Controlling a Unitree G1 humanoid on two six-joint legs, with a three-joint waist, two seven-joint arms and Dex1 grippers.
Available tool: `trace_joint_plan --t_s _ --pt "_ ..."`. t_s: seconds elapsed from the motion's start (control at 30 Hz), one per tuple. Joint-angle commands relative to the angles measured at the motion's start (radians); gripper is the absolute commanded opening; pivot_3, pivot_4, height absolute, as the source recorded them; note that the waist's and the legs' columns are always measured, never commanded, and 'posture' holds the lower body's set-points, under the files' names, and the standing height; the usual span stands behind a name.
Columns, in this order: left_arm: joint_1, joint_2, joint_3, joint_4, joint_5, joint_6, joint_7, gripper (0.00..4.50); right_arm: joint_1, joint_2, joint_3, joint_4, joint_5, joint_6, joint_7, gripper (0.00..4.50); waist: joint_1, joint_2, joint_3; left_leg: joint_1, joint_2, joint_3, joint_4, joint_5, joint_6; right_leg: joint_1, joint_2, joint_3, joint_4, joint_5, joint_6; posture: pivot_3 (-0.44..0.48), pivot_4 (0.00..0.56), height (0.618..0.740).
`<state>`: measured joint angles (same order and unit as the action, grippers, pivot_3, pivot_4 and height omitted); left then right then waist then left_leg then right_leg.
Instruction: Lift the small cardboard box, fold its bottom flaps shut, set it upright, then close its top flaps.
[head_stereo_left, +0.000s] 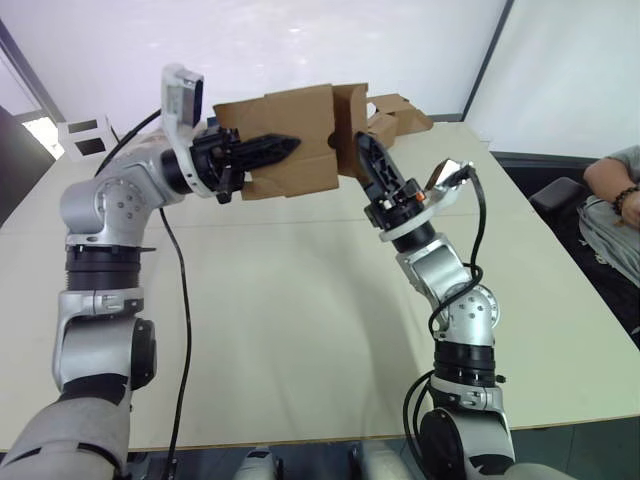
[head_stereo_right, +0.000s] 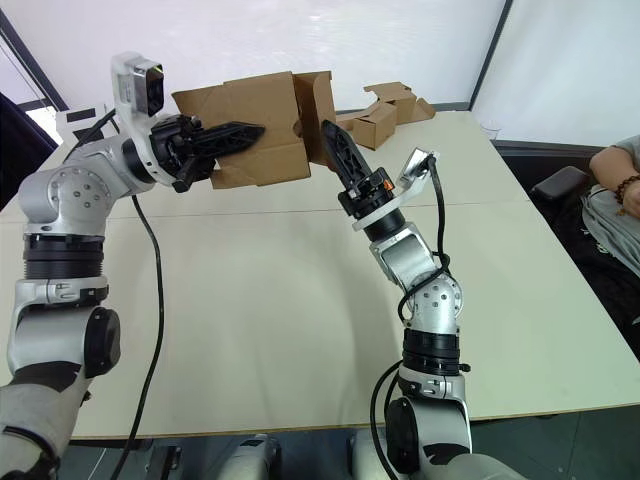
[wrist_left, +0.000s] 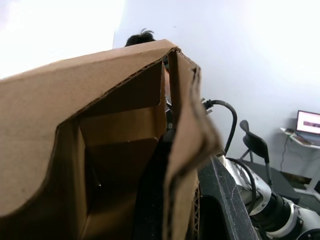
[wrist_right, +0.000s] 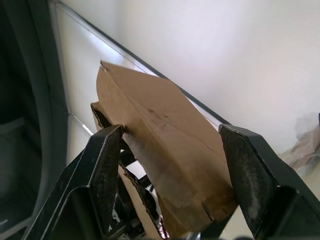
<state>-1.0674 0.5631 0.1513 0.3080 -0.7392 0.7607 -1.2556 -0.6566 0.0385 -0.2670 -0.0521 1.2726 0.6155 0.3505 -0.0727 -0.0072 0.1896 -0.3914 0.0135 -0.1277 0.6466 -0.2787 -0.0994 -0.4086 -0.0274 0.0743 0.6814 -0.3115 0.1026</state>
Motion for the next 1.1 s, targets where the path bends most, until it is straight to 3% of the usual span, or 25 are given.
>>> trace_joint_plan --t_s 0.03,0.2,0.3,0.37,1.1 --pt "-0.011 0.011 0.027 -0.037 -0.025 0.004 0.001 0.0 -0.01 0.002 0.006 -0.058 0.024 -0.001 0.009 3.15 0.0 0.0 0.0 0.0 0.0 0.0 0.0 0.0 0.0 0.0 0.0 0.0 0.0 0.0 0.0 0.0 0.15 0.74" --pt "-0.013 0.012 0.025 -0.035 -0.026 0.004 -0.001 0.0 -0.007 0.003 -0.001 -0.056 0.031 -0.009 0.002 3.15 0.0 0.0 0.0 0.0 0.0 0.0 0.0 0.0 0.0 0.0 0.0 0.0 0.0 0.0 0.0 0.0 0.15 0.74" --pt "-0.012 0.012 0.023 -0.035 -0.027 0.005 -0.001 0.0 -0.011 0.003 0.003 -0.052 0.022 -0.013 0.004 2.52 0.0 0.0 0.0 0.0 0.0 0.0 0.0 0.0 0.0 0.0 0.0 0.0 0.0 0.0 0.0 0.0 0.15 0.74" --pt "-0.011 0.012 0.022 -0.036 -0.027 0.006 0.0 0.0 -0.012 0.003 0.007 -0.051 0.015 -0.015 0.005 1.7 0.0 0.0 0.0 0.0 0.0 0.0 0.0 0.0 0.0 0.0 0.0 0.0 0.0 0.0 0.0 0.0 0.15 0.74" --pt "-0.003 0.002 0.021 -0.045 -0.032 0.007 0.013 0.0 -0.024 0.004 0.075 -0.076 -0.088 -0.058 0.016 1.7 0.0 0.0 0.0 0.0 0.0 0.0 0.0 0.0 0.0 0.0 0.0 0.0 0.0 0.0 0.0 0.0 0.15 0.74"
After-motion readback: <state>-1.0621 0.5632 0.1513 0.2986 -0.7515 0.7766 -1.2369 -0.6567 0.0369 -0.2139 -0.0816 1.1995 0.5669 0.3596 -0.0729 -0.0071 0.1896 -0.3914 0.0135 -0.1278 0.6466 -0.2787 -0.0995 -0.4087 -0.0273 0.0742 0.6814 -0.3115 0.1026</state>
